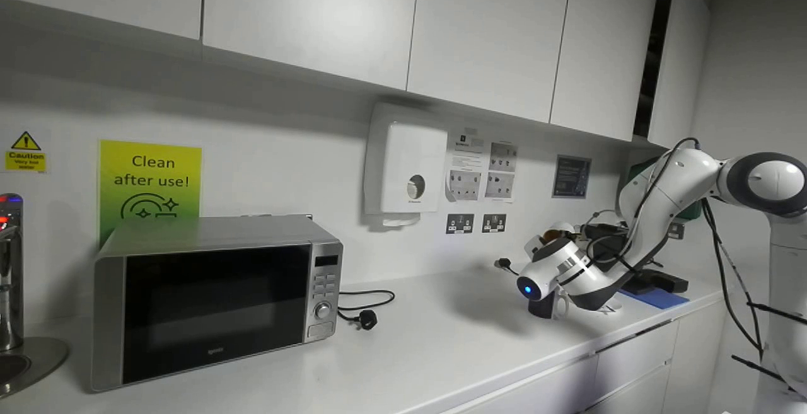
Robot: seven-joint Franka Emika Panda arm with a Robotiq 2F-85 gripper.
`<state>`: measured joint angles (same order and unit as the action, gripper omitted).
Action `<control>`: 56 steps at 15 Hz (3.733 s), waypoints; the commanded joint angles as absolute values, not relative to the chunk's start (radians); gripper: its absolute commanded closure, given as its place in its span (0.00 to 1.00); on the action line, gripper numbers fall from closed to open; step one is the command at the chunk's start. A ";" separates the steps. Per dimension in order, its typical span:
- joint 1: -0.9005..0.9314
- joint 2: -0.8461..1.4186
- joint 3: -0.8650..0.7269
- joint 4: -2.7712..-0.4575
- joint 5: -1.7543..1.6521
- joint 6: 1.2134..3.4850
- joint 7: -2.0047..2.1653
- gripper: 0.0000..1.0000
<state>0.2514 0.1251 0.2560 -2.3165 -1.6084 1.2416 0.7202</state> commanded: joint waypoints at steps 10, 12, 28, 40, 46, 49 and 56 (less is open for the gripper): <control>0.256 0.111 0.259 -2.309 -1.602 1.192 0.734 0.96; 0.256 0.111 0.258 -2.310 -1.602 1.192 0.735 0.96; 0.254 0.119 0.254 -2.328 -1.631 1.183 0.750 0.96; 0.254 0.097 0.261 -2.248 -1.521 1.211 0.712 0.96; 0.251 0.085 0.259 -2.141 -1.408 1.231 0.686 0.96; 0.248 0.083 0.255 -2.068 -1.344 1.239 0.667 0.96; 0.242 0.077 0.245 -1.935 -1.236 1.244 0.623 0.96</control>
<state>0.2493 0.1115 0.2536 -1.9832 -1.2743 1.2417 0.6771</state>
